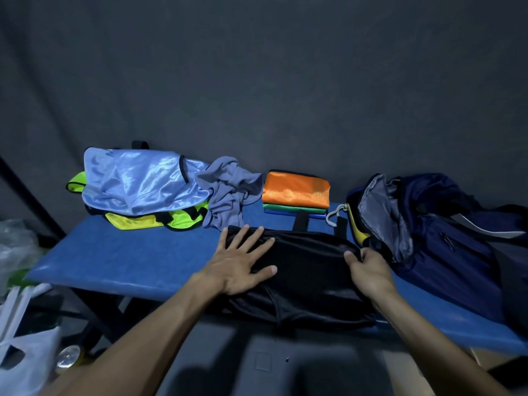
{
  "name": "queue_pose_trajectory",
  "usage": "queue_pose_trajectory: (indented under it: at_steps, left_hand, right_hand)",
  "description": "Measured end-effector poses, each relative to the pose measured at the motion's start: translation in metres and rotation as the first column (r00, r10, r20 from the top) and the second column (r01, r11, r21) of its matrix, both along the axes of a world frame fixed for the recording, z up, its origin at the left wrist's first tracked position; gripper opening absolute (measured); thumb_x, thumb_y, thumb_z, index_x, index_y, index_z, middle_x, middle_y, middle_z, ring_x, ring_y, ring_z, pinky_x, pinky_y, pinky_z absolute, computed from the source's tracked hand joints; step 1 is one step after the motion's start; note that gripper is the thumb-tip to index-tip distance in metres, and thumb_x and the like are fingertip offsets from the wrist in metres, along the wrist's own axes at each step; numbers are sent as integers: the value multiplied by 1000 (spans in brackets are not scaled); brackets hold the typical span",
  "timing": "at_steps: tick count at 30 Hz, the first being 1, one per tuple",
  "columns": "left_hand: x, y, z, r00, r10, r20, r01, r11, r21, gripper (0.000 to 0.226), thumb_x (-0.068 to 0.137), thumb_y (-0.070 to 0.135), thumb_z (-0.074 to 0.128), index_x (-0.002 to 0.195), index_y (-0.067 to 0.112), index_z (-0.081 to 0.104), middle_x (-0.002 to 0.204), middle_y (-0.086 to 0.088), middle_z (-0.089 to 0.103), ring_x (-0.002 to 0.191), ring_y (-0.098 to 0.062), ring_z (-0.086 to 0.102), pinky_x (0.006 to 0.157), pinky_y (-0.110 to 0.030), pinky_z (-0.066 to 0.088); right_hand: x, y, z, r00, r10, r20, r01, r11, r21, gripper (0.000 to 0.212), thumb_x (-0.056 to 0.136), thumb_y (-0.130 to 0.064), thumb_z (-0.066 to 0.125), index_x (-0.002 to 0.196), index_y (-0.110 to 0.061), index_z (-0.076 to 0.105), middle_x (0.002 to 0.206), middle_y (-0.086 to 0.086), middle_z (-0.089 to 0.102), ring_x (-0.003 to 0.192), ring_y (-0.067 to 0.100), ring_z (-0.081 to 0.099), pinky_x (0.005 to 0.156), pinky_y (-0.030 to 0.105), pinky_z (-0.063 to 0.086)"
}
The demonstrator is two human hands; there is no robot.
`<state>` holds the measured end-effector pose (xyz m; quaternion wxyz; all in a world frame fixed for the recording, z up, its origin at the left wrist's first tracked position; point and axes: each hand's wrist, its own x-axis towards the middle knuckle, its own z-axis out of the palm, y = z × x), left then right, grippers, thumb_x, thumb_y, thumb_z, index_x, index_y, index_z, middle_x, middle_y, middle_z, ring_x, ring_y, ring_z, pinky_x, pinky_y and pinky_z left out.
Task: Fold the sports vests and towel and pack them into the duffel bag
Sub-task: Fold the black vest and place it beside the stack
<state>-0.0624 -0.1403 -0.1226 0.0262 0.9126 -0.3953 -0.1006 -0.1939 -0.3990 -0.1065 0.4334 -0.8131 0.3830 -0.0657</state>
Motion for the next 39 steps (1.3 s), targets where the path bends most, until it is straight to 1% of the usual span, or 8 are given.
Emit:
queue_pose_trajectory:
  at_steps: [7, 17, 24, 28, 31, 34, 36, 39]
  left_hand:
    - [-14, -19, 10, 978, -10, 210, 60, 971, -232, 69, 98, 64, 15, 155, 34, 38, 166, 7, 26, 153, -20, 18, 126, -44, 4]
    - [-11, -51, -5, 986, -167, -28, 166, 986, -32, 87, 88, 87, 21, 159, 46, -8, 166, 10, -25, 151, -18, -32, 123, -51, -18]
    - [12, -39, 0, 974, -226, 2, 223, 956, -192, 79, 95, 74, 41, 161, 39, 18, 171, 9, 1, 157, -12, -6, 128, -43, -1]
    - [27, -17, 21, 982, -177, 71, 191, 886, -423, 40, 97, 42, 64, 135, 30, 64, 141, 7, 58, 129, -15, 51, 107, -33, 42]
    - [32, 4, 36, 962, -65, -264, -109, 796, -596, 18, 103, 24, 59, 110, 21, 76, 100, 8, 77, 87, -7, 69, 86, -35, 56]
    - [27, 15, 48, 612, -48, -789, -643, 550, -532, 38, 108, 41, 45, 106, 10, 66, 80, -6, 73, 68, -22, 69, 68, -41, 58]
    - [25, 21, 51, 431, -42, -901, -758, 525, -387, 55, 102, 60, 43, 113, 10, 64, 79, -6, 69, 65, -21, 68, 60, -33, 57]
    - [31, 25, 38, 484, 58, -873, -733, 573, -368, 52, 96, 59, 56, 111, 13, 72, 92, -7, 73, 80, -20, 65, 71, -32, 52]
  right_hand:
    - [-6, 4, 9, 996, -36, 86, 15, 972, 233, 80, 93, -53, 65, 154, -9, 39, 153, 10, 47, 138, 31, 49, 114, 44, 40]
    - [-15, 13, 26, 951, -56, 304, -156, 762, 629, 27, 94, -9, 68, 122, -11, 68, 108, 18, 76, 99, 36, 74, 93, 51, 58]
    - [-5, 43, 52, 905, -47, 422, -256, 732, 632, 26, 96, -2, 61, 122, -5, 66, 110, 20, 75, 104, 39, 72, 94, 50, 57]
    - [20, 73, 64, 873, 61, 484, -332, 801, 498, 27, 90, -8, 64, 115, -15, 69, 109, 27, 71, 89, 37, 69, 80, 48, 54]
    - [46, 99, 65, 884, 211, 416, -381, 843, 381, 46, 89, -16, 65, 133, -23, 61, 97, 20, 74, 79, 35, 64, 69, 42, 43]
    - [68, 131, 60, 872, 371, 319, -459, 846, 272, 63, 93, -13, 60, 152, -18, 40, 83, 13, 71, 71, 32, 64, 62, 33, 43]
    - [80, 150, 47, 838, 485, 249, -529, 834, 157, 57, 93, -13, 58, 148, -16, 42, 70, 9, 63, 60, 24, 58, 59, 31, 43]
    - [86, 166, 25, 800, 574, 174, -595, 797, 105, 67, 94, -16, 58, 155, -17, 30, 66, 4, 61, 54, 19, 62, 55, 37, 54]
